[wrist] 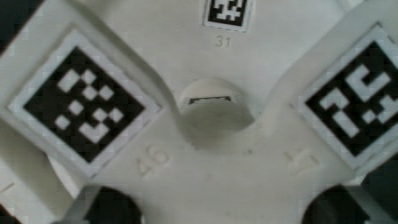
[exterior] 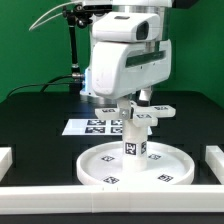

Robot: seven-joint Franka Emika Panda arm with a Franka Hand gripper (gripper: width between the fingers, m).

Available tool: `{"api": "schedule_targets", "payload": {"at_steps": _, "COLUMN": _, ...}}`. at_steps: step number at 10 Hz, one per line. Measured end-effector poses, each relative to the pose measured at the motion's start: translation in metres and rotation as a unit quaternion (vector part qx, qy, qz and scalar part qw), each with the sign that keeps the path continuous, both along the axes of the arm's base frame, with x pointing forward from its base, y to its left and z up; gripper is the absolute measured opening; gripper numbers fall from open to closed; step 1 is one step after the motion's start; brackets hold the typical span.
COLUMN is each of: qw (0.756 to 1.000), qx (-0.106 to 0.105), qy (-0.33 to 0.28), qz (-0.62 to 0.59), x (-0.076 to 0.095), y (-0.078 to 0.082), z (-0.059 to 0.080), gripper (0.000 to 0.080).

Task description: Assemble round table

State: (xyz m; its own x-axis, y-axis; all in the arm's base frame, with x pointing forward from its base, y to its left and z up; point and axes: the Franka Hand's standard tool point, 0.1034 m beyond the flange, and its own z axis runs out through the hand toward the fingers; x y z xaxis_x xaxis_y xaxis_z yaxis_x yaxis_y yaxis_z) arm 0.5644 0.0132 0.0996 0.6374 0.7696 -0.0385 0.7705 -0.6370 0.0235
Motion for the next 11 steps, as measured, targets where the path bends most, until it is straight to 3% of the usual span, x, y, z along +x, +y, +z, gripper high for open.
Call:
{"api": "schedule_targets", "payload": {"at_steps": 3, "qw": 0.992, "qx": 0.0, "qy": -0.006, "qz": -0.124, "x": 0.0002, "y": 0.0004, "z": 0.0002, "gripper": 0.0445}}
{"api": "schedule_targets", "payload": {"at_steps": 5, "qw": 0.977, "qx": 0.012, "qy": -0.005, "qz": -0.212, "x": -0.0002, "y": -0.0019, "z": -0.0001, "gripper": 0.0445}}
{"api": "schedule_targets", "payload": {"at_steps": 7, "qw": 0.951, "qx": 0.026, "qy": -0.003, "qz": -0.309, "x": -0.0003, "y": -0.002, "z": -0.0004, "gripper": 0.0445}}
{"api": "schedule_targets", "payload": {"at_steps": 11, "qw": 0.893, "qx": 0.027, "qy": -0.004, "qz": -0.45, "x": -0.0003, "y": 0.0011, "z": -0.0005, "gripper": 0.0445}}
